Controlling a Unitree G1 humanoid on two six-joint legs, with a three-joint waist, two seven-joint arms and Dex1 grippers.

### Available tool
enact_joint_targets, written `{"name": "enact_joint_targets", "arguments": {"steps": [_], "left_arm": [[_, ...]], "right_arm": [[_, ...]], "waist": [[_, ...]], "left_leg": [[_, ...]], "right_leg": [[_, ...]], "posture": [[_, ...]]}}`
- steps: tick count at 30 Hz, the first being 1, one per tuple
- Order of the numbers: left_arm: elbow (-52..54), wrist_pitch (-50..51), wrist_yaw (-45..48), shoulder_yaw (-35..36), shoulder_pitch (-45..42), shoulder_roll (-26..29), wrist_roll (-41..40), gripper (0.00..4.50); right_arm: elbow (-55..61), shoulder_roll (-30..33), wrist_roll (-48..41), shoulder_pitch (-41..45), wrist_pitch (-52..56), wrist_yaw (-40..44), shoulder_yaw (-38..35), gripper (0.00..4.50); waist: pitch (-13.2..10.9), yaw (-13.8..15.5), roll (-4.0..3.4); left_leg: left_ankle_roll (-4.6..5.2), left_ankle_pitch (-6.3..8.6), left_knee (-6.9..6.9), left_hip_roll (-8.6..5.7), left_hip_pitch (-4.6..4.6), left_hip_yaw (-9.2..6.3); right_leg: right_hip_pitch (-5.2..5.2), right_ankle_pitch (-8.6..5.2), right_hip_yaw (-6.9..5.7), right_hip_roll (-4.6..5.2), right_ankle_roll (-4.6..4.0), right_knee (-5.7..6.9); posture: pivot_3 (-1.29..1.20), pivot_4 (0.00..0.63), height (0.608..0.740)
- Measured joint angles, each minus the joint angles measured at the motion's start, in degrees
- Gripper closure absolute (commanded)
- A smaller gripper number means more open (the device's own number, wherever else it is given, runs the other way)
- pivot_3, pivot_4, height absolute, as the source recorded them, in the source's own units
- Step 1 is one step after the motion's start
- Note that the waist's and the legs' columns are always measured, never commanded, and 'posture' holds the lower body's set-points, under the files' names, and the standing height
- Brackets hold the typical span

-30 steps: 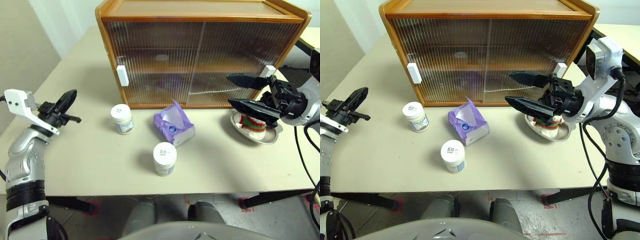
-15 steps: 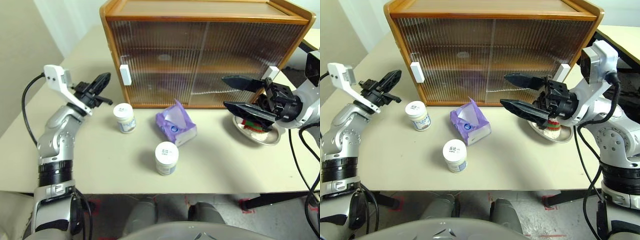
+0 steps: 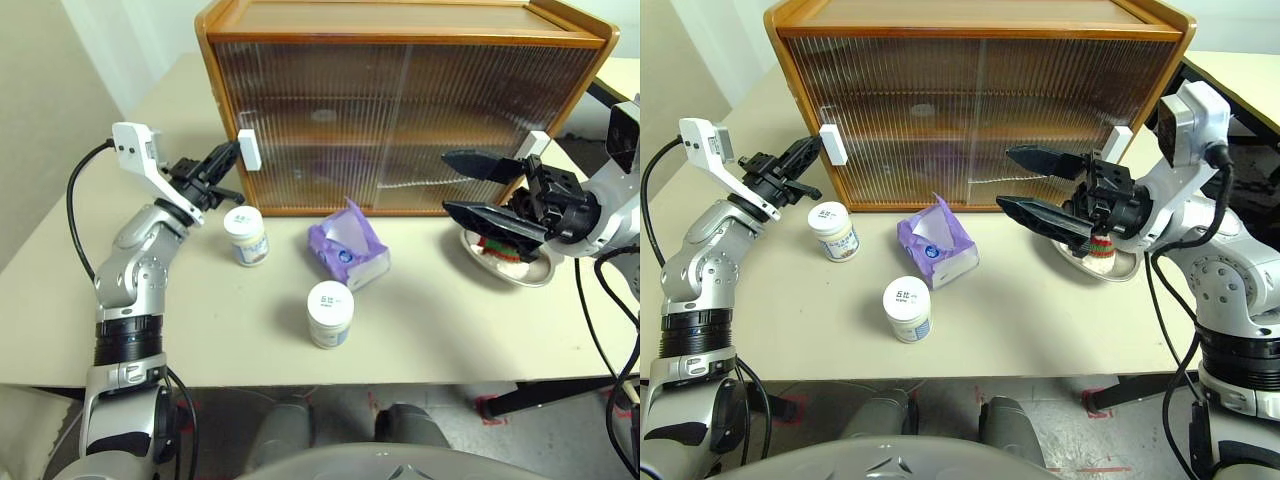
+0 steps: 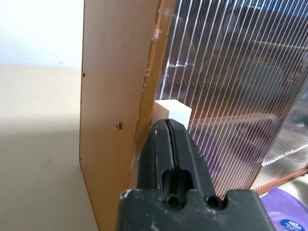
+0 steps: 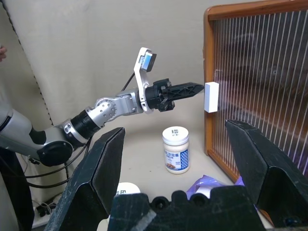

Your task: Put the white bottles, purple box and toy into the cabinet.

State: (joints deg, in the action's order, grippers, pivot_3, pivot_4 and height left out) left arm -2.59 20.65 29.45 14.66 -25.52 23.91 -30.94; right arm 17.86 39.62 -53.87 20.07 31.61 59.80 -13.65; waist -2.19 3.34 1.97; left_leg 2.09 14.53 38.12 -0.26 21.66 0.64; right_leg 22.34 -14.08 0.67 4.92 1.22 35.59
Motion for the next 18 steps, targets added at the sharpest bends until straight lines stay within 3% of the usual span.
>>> {"name": "enact_joint_targets", "arguments": {"steps": [18], "left_arm": [[1.46,-1.09,-2.02,0.19,2.19,-0.32,1.74,4.45]], "right_arm": [[-0.05,0.00,-0.01,0.77,0.32,-0.09,-0.01,0.00]], "waist": [[0.00,-0.75,0.00]], "left_leg": [[-0.05,0.03,-0.01,0.02,0.00,0.00]], "right_leg": [[0.01,0.01,0.02,0.04,-0.02,0.00]], "posture": [[0.01,0.000,0.740]]}}
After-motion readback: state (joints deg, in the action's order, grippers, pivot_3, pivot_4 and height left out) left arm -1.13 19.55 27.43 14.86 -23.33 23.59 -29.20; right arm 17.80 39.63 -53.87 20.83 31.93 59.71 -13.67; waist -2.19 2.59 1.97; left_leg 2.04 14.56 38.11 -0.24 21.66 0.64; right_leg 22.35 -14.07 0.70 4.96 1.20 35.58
